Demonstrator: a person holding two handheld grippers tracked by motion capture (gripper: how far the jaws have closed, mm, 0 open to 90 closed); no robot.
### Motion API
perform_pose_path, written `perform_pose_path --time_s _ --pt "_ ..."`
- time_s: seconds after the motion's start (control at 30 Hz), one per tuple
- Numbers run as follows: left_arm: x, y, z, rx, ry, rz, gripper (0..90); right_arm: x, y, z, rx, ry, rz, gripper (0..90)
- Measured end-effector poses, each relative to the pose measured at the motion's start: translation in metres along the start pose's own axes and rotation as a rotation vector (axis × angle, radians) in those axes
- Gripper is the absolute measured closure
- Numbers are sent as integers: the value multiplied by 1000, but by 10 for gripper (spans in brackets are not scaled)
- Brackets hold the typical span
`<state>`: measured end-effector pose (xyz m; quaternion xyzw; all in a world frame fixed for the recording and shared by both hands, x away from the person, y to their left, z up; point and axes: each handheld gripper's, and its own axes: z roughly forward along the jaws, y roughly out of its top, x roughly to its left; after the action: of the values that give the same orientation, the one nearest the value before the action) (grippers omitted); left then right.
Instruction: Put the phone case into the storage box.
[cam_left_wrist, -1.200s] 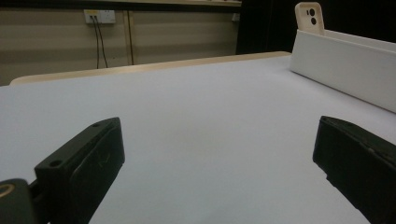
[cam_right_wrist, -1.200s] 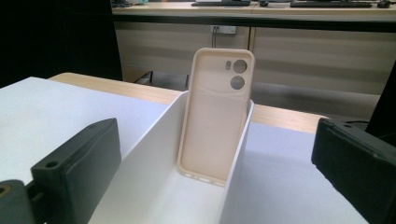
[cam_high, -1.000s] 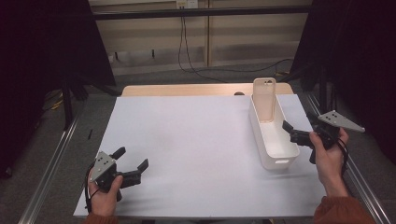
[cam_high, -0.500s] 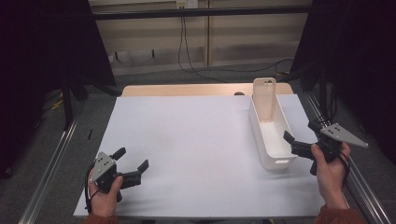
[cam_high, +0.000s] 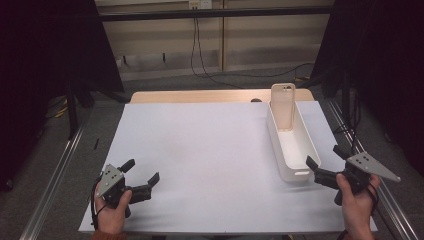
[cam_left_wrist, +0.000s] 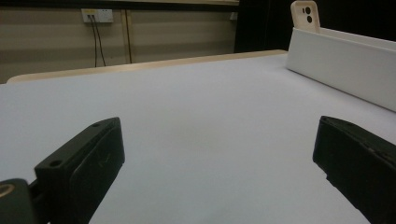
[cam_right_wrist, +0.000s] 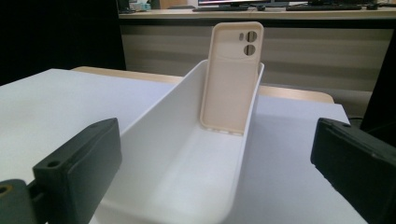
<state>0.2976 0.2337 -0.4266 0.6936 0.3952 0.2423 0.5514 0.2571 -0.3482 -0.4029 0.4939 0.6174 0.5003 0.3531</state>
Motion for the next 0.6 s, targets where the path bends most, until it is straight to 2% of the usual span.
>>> perform_pose_path --time_s 0.17,0.33,0.43,0.6 --pt "0 -1 -2 1 3 10 22 5 -16 -14 7 -14 5 17" --pt "-1 -1 -5 -13 7 8 22 12 -31 -23 42 2 13 17" --pt "-1 -2 -6 -8 11 13 22 16 -35 -29 38 -13 11 17" --pt "-1 -3 -9 -21 17 -5 22 19 -44 -42 38 -30 15 17"
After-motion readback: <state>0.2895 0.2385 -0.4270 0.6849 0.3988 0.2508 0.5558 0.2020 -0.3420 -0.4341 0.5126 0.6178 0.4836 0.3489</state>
